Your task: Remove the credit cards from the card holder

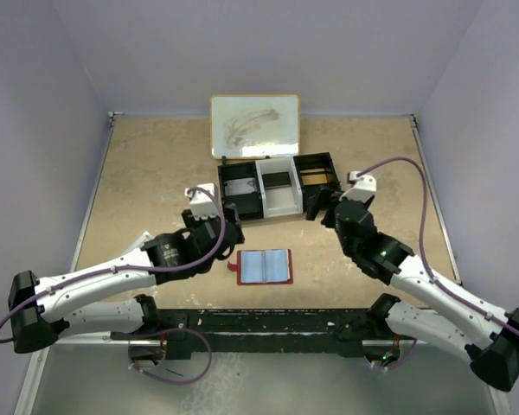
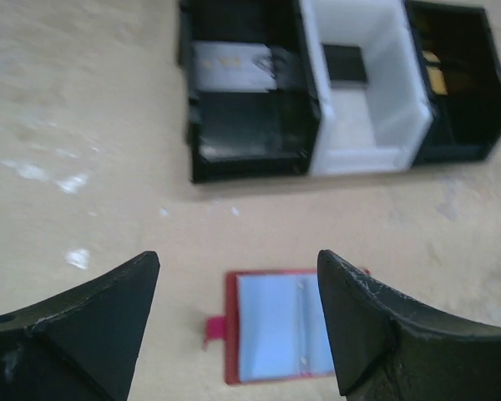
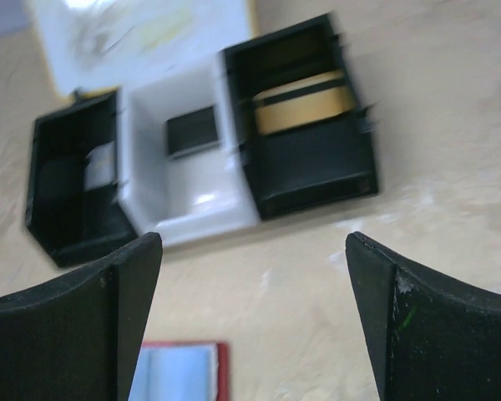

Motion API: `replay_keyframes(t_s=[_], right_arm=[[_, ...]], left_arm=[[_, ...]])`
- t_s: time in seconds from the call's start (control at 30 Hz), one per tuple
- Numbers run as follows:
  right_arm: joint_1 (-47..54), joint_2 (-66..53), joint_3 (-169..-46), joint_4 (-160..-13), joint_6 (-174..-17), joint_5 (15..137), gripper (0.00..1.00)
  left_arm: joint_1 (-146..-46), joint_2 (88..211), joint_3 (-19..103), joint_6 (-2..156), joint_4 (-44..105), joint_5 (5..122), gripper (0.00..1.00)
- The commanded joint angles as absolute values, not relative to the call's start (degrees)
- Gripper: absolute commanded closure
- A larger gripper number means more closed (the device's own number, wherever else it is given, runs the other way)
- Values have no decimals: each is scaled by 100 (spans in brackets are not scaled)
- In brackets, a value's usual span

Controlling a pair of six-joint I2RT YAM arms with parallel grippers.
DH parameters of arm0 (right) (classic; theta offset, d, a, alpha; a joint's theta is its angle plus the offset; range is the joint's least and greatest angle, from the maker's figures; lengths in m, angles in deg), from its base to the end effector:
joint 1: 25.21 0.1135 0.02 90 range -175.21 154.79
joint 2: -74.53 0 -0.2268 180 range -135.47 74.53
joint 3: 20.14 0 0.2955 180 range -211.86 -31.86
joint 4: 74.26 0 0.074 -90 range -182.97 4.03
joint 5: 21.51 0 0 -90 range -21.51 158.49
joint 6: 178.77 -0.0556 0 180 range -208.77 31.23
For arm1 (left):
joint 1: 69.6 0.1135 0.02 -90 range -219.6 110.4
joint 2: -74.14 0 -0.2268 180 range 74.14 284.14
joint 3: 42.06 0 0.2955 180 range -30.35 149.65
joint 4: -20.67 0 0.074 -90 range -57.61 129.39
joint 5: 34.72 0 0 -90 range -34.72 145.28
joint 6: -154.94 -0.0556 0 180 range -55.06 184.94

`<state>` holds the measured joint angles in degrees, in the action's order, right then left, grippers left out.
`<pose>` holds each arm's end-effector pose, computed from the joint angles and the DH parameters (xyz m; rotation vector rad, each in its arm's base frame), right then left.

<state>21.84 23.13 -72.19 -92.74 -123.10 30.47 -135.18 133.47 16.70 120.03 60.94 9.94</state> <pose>0.2200 0.1861 0.2580 0.2464 1.8142 0.3799 0.1540 -0.2435 0.2317 -0.2011 2.0612 -0.3880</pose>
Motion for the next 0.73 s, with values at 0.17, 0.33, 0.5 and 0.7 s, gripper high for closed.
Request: replay_keyframes(t_s=[0.17, 0.33, 0.5, 0.7], right_arm=[[-13, 3679, -6774, -8483, -11286, 4288, 5], [-8, 4169, -7891, -9136, -10424, 4512, 1], [-9, 4115, -8679, -9630, -10193, 4918, 0], [-11, 4019, -8859, -9764, -10383, 4817, 0]], left_arm=[[-10808, 12573, 2373, 10456, 7535, 247, 24], [-10766, 11574, 2707, 10696, 7755, -380, 21], [-10765, 11209, 2988, 10929, 8123, -563, 21], [-10766, 11404, 3161, 10909, 8411, -832, 21]])
